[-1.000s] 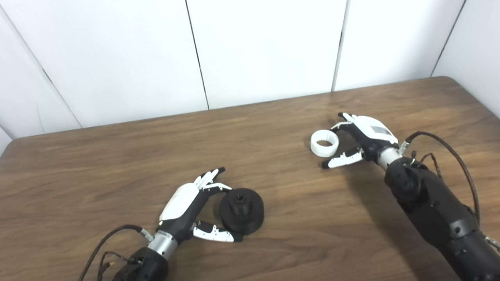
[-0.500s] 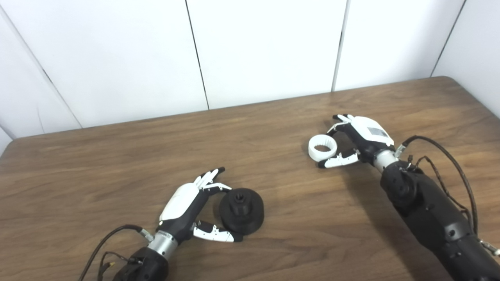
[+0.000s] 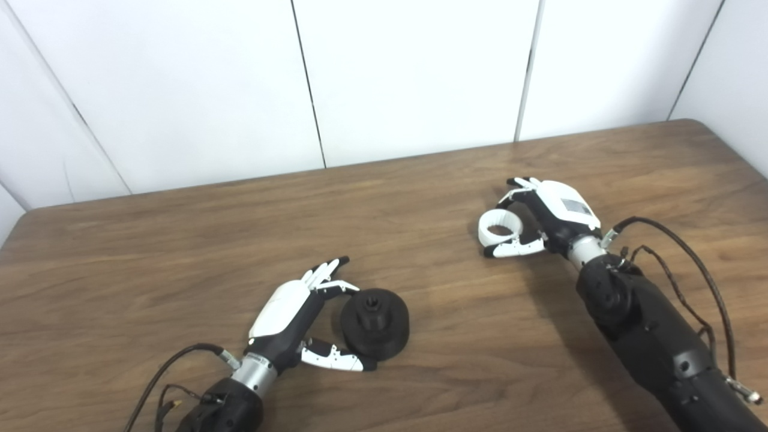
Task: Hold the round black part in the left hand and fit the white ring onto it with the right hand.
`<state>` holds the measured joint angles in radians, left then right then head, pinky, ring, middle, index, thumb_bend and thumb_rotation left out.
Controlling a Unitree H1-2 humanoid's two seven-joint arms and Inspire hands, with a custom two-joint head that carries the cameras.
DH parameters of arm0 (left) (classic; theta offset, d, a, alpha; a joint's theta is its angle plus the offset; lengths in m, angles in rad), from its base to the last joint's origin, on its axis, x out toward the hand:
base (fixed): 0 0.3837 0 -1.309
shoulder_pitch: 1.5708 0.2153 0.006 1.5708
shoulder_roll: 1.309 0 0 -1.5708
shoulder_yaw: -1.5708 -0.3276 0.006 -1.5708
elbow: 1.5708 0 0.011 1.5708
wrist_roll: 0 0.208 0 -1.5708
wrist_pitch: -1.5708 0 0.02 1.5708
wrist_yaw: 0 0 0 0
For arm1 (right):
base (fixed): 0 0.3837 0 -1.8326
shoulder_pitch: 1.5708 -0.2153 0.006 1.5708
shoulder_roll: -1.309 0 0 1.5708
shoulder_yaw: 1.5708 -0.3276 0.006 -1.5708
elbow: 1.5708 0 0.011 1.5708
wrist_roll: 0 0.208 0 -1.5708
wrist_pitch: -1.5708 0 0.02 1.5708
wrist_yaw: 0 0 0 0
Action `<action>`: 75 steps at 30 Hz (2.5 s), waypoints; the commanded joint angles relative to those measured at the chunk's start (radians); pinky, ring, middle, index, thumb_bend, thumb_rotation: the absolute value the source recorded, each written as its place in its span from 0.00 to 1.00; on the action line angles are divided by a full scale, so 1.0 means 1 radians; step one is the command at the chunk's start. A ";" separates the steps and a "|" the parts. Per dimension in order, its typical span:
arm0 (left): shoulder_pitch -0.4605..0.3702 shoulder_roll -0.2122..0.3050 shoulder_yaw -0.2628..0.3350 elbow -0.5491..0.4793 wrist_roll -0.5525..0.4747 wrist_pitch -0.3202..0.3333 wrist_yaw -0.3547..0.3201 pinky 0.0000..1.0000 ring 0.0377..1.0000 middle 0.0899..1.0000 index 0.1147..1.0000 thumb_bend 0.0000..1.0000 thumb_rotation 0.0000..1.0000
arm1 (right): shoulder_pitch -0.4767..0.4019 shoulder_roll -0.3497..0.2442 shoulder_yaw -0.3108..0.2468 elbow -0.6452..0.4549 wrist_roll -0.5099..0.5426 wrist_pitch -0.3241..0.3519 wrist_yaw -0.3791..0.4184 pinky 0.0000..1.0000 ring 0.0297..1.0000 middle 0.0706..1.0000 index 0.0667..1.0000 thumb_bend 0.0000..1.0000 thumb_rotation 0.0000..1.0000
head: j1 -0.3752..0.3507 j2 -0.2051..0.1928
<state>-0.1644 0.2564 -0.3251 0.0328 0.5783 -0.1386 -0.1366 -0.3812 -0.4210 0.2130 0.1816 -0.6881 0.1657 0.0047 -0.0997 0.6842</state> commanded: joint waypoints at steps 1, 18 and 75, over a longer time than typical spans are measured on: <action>-0.021 0.008 0.011 -0.010 0.002 -0.007 0.009 1.00 1.00 1.00 0.58 0.98 0.38 | -0.029 -0.003 -0.015 -0.012 0.002 -0.030 -0.031 1.00 0.96 0.90 0.58 0.79 0.32 | 0.000 0.001; -0.026 0.011 0.012 -0.011 0.005 -0.003 0.004 1.00 1.00 1.00 0.58 0.97 0.39 | -0.023 -0.007 -0.027 -0.001 0.025 -0.064 -0.076 1.00 0.96 0.88 0.54 0.76 0.28 | 0.005 0.004; -0.040 -0.018 0.010 -0.016 0.023 0.025 0.002 1.00 1.00 1.00 0.58 0.96 0.36 | 0.175 0.067 -0.057 -0.616 0.069 -0.077 0.112 1.00 0.96 0.89 0.55 0.81 0.31 | 0.073 0.039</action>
<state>-0.1685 0.2371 -0.3202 0.0319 0.5910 -0.1174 -0.1407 -0.1848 -0.3598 0.1626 -0.3898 -0.6292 0.1208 0.1184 -0.0307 0.7210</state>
